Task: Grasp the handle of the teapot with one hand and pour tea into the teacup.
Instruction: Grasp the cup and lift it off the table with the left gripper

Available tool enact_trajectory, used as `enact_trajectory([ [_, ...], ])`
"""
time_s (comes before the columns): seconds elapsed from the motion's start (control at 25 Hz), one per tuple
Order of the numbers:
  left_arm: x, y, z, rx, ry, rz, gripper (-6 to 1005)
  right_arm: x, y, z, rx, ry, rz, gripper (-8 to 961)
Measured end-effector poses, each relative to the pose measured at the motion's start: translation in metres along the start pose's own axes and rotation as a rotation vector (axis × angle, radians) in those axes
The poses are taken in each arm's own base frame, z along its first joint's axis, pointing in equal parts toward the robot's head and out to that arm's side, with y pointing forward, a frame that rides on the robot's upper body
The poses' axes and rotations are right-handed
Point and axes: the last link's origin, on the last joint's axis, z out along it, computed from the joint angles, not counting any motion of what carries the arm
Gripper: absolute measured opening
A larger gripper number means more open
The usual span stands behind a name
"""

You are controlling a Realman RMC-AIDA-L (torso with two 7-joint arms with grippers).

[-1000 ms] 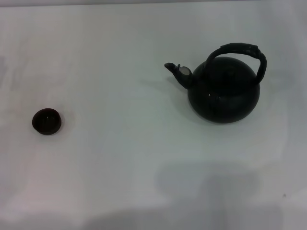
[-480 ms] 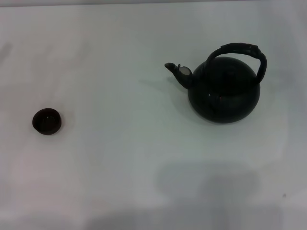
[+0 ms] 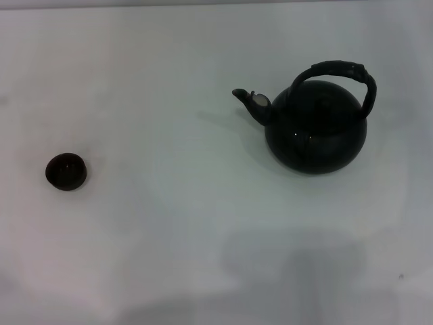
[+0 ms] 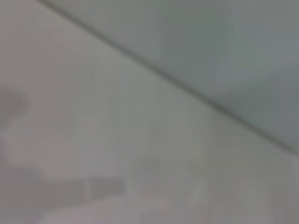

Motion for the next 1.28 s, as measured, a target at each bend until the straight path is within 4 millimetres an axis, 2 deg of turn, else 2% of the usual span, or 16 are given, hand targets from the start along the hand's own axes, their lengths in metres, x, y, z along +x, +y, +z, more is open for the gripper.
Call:
enact_trajectory([
  [0.2,0.009,0.033,0.003,0.073,-0.169,0.063,877,-0.001,0.004,0.003,-0.009,-0.003,-0.001,739],
  [0.32,0.008,0.051,0.02,0.112,-0.271,0.087,877,-0.002,0.006,0.004,-0.017,-0.005,-0.004,739],
  [0.44,-0.002,0.063,0.043,0.133,-0.39,0.104,876,-0.003,0.007,0.005,-0.022,-0.008,-0.006,739],
  [0.72,-0.025,0.078,0.082,0.201,-0.544,0.154,876,-0.003,0.008,0.005,-0.024,-0.009,-0.006,740],
  [1.28,-0.035,0.081,0.108,0.29,-0.574,0.168,877,-0.001,0.007,0.004,-0.024,-0.001,-0.009,740],
])
